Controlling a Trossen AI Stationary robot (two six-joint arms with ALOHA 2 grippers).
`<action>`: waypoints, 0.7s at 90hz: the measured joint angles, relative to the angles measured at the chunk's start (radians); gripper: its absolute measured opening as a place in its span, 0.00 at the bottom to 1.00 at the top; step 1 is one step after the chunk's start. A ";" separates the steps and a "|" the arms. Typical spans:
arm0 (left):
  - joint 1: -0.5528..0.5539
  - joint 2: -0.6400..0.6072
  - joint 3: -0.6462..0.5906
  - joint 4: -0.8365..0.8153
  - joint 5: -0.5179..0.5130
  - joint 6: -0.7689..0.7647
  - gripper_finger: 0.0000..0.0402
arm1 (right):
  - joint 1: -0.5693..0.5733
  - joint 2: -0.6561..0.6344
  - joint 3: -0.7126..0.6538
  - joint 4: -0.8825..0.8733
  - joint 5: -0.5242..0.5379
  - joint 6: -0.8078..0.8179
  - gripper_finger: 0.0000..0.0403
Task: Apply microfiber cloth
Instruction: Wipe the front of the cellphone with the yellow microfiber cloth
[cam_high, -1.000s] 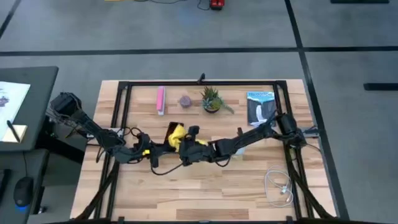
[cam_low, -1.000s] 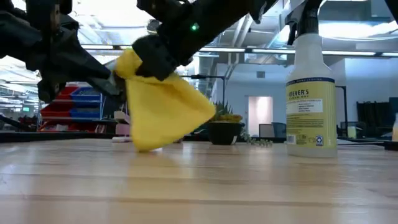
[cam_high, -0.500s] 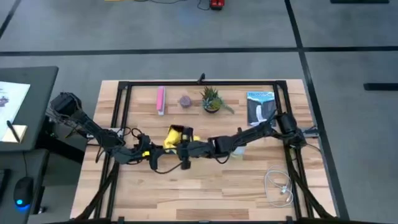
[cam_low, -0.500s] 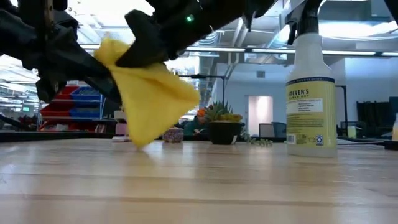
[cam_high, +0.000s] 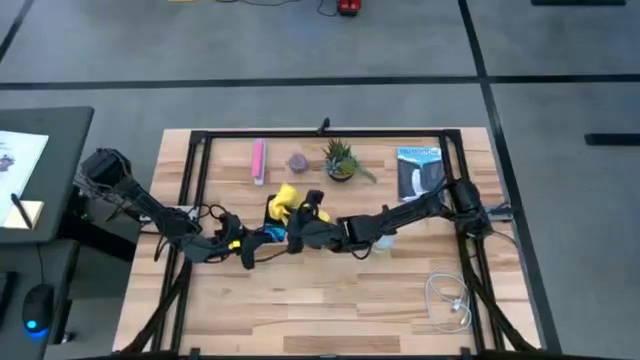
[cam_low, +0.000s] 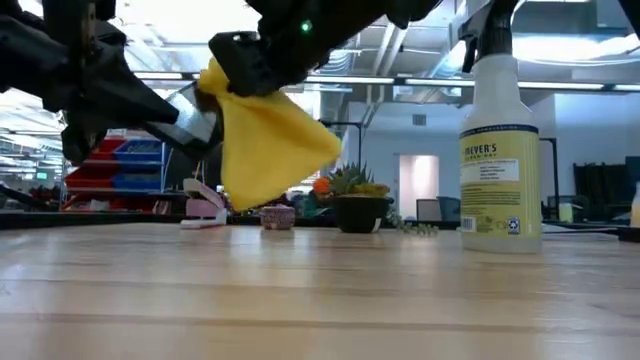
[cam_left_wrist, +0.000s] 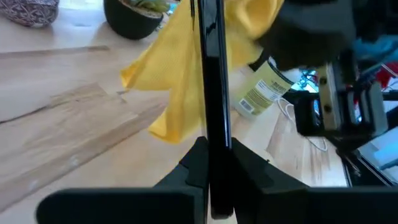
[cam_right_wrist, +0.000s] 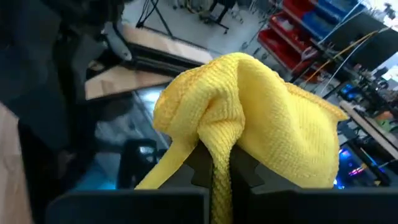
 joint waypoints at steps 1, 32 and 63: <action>0.000 0.000 0.000 0.000 0.002 0.000 0.04 | 0.000 -0.003 0.000 0.000 0.000 0.000 0.00; -0.002 0.000 0.000 -0.003 0.019 0.006 0.04 | 0.007 -0.021 0.001 0.030 -0.202 0.085 0.00; 0.002 0.001 0.000 0.060 -0.007 0.081 0.04 | 0.048 0.055 0.002 0.035 -0.255 0.190 0.00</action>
